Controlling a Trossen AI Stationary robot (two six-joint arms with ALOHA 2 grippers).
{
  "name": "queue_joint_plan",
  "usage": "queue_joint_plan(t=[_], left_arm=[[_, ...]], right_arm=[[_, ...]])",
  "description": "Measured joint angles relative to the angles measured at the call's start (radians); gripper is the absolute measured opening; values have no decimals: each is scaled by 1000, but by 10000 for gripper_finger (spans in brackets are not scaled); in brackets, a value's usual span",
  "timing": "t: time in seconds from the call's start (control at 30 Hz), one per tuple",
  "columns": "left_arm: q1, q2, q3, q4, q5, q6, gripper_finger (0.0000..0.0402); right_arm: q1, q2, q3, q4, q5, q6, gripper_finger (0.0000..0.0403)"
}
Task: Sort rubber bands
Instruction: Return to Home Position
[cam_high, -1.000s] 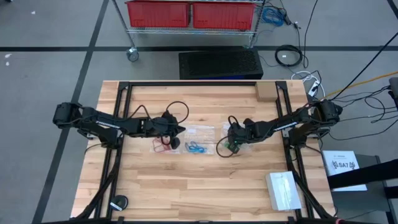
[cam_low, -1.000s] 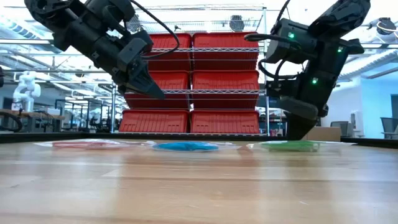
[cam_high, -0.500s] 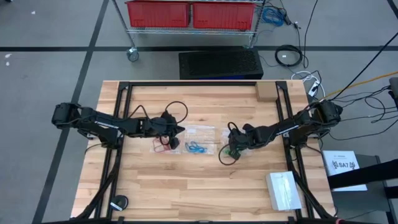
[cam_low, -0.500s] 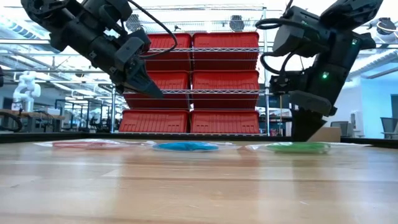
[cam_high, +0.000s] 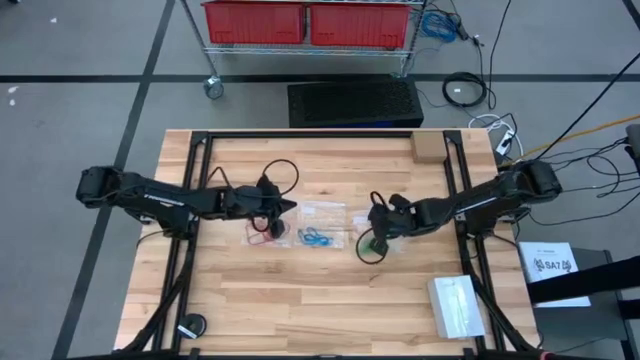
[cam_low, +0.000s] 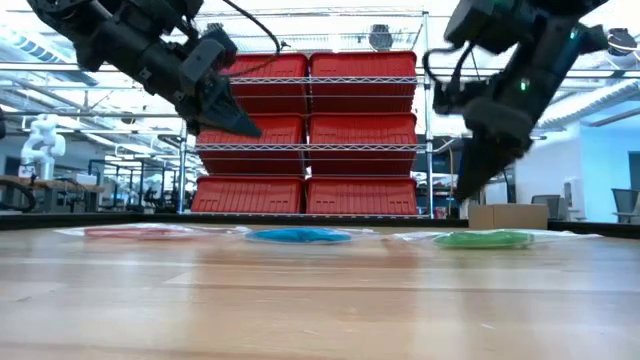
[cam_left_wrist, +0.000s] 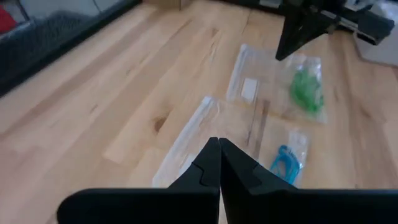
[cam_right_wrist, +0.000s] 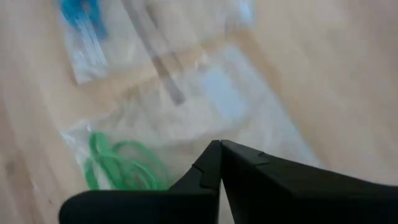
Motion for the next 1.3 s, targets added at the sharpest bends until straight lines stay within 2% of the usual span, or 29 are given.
queue_joint_plan(t=[0.17, 0.3, 0.5, 0.63, 0.73, 0.8, 0.9, 1.03, 1.13, 1.2, 1.3], left_arm=[[-1, -86, 0, -34, 0, 54, 2], [-1, -191, -38, -73, 0, 88, 2], [-36, -426, -159, -83, 1, 125, 2], [-65, -603, -235, -78, -8, 136, 2], [-74, -715, -275, -79, -20, 158, 2], [-74, -768, -288, -78, -19, 160, 2], [-73, -813, -293, -79, 10, 185, 2], [-72, -823, -295, -84, 13, 252, 2], [-63, -825, -295, -97, -6, 263, 2], [-61, -848, -295, -143, -52, 264, 2], [-65, -906, -295, -206, -88, 263, 2]], right_arm=[[18, -136, 0, -26, 42, -142, 0], [53, -239, 1, -157, 109, -126, 0], [190, -383, -22, -201, 181, -189, 0], [256, -508, -107, -121, 268, -183, 0], [251, -609, -219, 106, 260, -274, 0], [209, -661, -301, 297, 188, -368, 0], [94, -705, -405, 530, 9, -460, 0], [-109, -719, -478, 692, -220, -531, 0], [-240, -750, -483, 719, -335, -581, 0], [-291, -806, -483, 691, -357, -602, 0], [-325, -938, -483, 543, -358, -599, 0]])
